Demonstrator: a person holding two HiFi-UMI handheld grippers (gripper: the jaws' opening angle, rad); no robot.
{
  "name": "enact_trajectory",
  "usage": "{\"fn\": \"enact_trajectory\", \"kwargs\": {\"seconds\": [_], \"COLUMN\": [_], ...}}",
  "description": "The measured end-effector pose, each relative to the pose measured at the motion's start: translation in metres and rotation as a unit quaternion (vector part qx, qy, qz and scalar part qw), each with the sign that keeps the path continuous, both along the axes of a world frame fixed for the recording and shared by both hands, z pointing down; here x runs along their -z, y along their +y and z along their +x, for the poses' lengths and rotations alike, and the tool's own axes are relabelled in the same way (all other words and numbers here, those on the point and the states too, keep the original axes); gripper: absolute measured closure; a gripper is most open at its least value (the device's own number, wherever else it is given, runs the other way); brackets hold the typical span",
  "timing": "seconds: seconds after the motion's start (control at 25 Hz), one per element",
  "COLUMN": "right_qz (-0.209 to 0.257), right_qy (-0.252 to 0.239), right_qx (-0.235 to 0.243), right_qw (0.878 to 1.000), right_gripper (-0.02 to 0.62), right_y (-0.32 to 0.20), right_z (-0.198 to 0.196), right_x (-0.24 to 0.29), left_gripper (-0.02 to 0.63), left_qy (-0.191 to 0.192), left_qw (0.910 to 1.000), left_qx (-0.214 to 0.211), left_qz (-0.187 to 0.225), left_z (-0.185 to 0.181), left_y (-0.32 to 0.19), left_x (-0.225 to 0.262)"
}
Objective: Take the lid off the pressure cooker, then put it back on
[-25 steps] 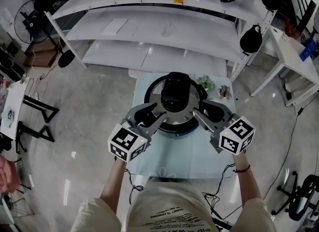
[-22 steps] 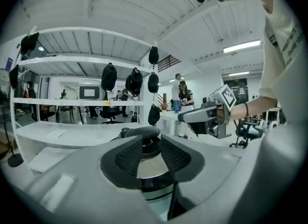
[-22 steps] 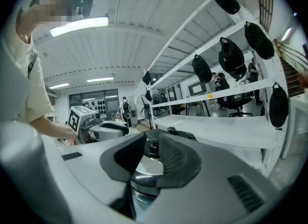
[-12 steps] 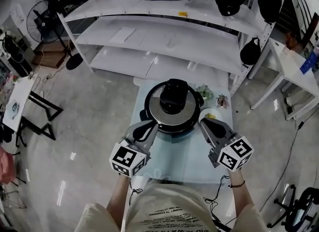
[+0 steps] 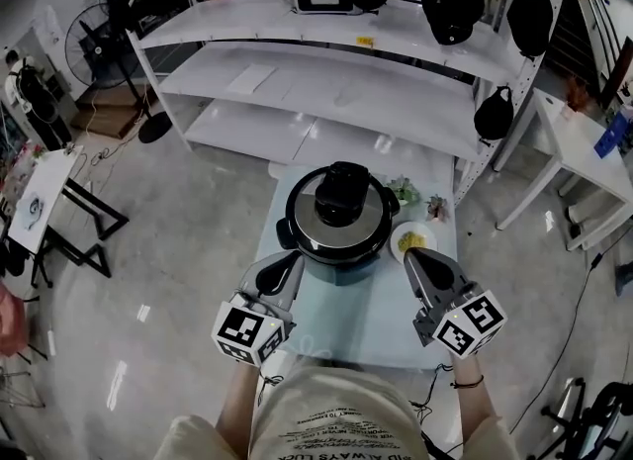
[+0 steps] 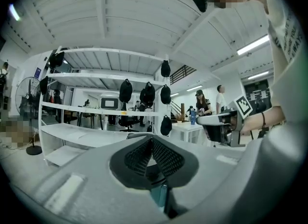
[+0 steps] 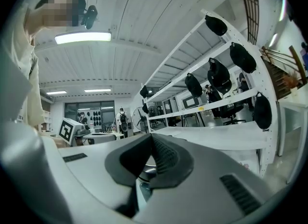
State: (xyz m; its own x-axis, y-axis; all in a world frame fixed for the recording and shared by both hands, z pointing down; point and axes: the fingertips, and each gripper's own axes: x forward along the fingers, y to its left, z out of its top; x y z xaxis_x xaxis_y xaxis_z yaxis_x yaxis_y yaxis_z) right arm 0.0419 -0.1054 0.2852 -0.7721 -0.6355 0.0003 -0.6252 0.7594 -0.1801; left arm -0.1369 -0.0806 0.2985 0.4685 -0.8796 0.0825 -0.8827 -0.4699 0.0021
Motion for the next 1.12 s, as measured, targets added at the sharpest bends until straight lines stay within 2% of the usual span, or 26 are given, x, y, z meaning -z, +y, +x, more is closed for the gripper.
{"fn": "enact_trajectory", "kwargs": {"seconds": [0.28, 0.76, 1.12], "right_qz": [0.007, -0.001, -0.002], "right_qy": [-0.008, -0.028, -0.018], "right_qx": [-0.019, -0.075, -0.100], "right_qw": [1.000, 0.997, 0.995], "right_gripper": [0.591, 0.591, 0.591], "right_y": [0.005, -0.003, -0.008], "right_z": [0.014, 0.038, 0.043], "right_x": [0.007, 0.009, 0.001], "left_gripper": [0.580, 0.581, 0.581], "left_qy": [-0.022, -0.016, -0.019], "left_qw": [0.9996, 0.9993, 0.9994], "left_qx": [0.014, 0.027, 0.026], "left_qz": [0.014, 0.017, 0.013], "left_z": [-0.009, -0.031, -0.032], "left_y": [0.005, -0.006, -0.011], "left_x": [0.012, 0.020, 0.014]}}
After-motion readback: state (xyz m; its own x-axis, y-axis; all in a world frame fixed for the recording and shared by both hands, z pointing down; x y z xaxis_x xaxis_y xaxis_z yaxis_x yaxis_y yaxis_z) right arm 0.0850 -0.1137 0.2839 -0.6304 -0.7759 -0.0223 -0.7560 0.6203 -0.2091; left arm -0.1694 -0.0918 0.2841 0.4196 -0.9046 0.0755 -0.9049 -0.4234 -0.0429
